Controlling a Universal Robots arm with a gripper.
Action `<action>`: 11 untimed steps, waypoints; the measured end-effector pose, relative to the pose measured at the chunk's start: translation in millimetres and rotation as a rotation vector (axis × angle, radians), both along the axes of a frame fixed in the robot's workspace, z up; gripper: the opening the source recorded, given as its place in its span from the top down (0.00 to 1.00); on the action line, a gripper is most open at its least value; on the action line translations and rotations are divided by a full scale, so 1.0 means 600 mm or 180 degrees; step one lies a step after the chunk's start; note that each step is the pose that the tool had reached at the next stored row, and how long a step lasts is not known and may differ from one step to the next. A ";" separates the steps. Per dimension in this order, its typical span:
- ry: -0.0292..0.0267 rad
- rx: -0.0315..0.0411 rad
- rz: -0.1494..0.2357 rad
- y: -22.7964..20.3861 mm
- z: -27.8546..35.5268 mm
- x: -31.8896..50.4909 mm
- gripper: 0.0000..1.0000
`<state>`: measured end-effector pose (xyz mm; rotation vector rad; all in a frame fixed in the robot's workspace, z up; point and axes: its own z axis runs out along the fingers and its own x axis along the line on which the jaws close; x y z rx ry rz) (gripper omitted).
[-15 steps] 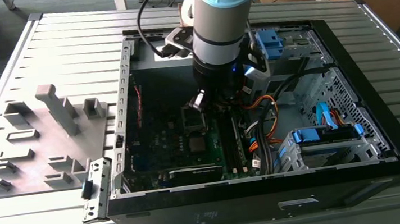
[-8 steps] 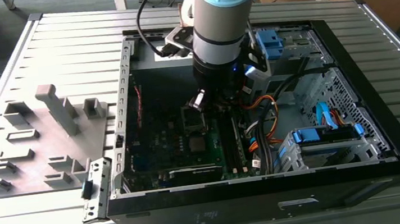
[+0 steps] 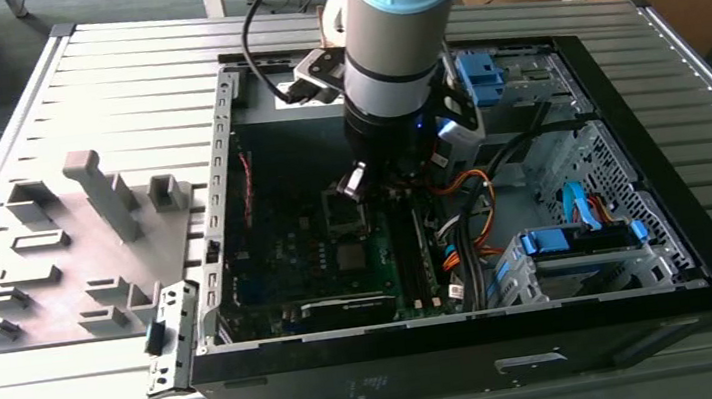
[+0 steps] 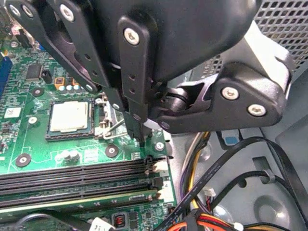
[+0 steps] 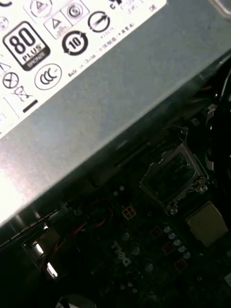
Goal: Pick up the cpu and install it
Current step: 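Close the cpu cover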
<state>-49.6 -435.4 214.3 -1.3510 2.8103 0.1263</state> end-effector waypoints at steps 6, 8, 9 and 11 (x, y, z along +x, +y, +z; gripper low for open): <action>0.0000 0.0000 0.0000 -0.0088 0.003 0.000 0.89; 0.0000 0.0000 0.0000 -0.0124 0.004 0.000 0.89; 0.0000 0.0000 0.0000 -0.0141 0.005 0.000 0.89; 0.0000 0.0000 0.0000 -0.0174 0.006 0.000 0.89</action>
